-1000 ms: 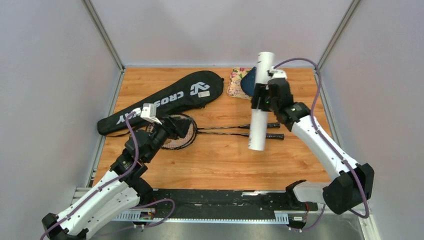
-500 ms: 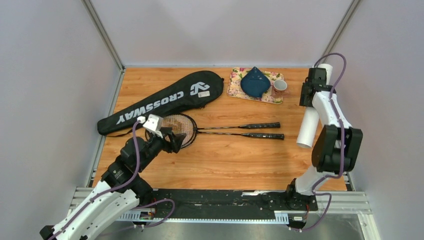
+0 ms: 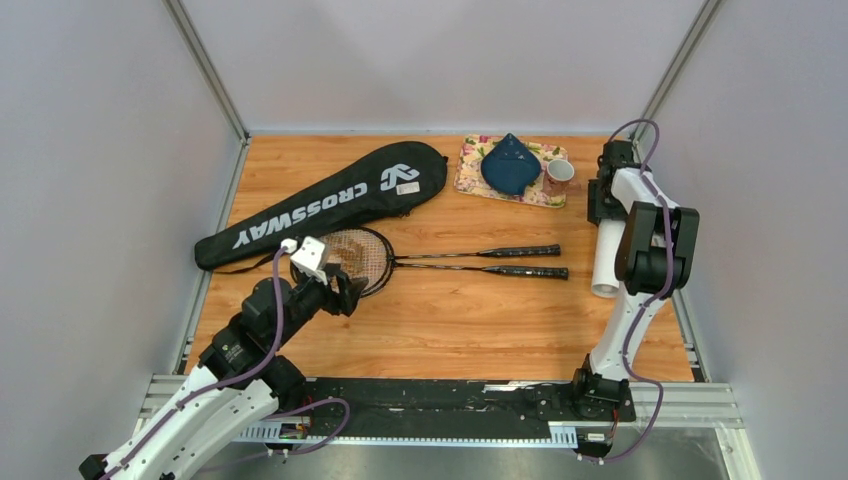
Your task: Pack up the badminton gear
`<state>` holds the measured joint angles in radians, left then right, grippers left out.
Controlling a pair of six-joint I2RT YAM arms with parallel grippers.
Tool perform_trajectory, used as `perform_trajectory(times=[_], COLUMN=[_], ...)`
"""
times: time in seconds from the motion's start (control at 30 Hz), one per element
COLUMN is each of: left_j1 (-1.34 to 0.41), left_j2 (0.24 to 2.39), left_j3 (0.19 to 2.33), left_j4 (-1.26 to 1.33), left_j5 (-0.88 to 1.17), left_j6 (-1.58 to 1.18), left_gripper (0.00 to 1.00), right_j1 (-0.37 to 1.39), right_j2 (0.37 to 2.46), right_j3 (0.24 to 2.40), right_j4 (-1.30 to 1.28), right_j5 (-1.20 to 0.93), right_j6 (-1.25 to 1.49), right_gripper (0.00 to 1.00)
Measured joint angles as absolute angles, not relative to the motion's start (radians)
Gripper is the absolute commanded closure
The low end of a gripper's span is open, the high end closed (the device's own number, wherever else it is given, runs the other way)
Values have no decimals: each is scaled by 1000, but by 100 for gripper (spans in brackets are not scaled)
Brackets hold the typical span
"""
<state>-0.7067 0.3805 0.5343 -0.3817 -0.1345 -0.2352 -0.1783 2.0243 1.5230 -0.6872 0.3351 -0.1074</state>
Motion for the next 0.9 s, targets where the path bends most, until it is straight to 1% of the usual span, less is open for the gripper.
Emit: perform_trajectory(times=[0.17,0.2,0.27,0.3,0.53,0.67,0.77,0.83,0.9], left_j1=[-707,-707,-707,-707,-707,-707,-707,-707,-707], left_j2=[381,381,379,377,378,417,472,510,556], left_j3=[540,545,550,551,583,633,662,665,665], left_j4=[-395,-399,-402,-408,-482,-536,-568,-580,-593], left_j5=[-139,-141,-143,-145,-160,-169,-188,-198,-205], left_j6=[-229,-228,-228,-228,-229,-233,-245,-262,-288], left_gripper=[25,25,25,25,25,25,26,26,26], right_j1=[-178,-178,-178,-178,-179,-169,-143,-99,-15], right_j2=[2077,2082,2086,2087,2093,2071,1974,1853,1704], right_j3=[1578,1584,1599,1607,1713,1771,1748,1674,1579], right_j4=[-709,-717,-734,-741,-819,-879,-909,-892,-845], right_j5=[302,298,287,284,281,345,401,419,398], right_j6=[-106,-103,-98,-93,-30,75,177,231,286], right_gripper=[27,22,9,6,3,3,3,3,5])
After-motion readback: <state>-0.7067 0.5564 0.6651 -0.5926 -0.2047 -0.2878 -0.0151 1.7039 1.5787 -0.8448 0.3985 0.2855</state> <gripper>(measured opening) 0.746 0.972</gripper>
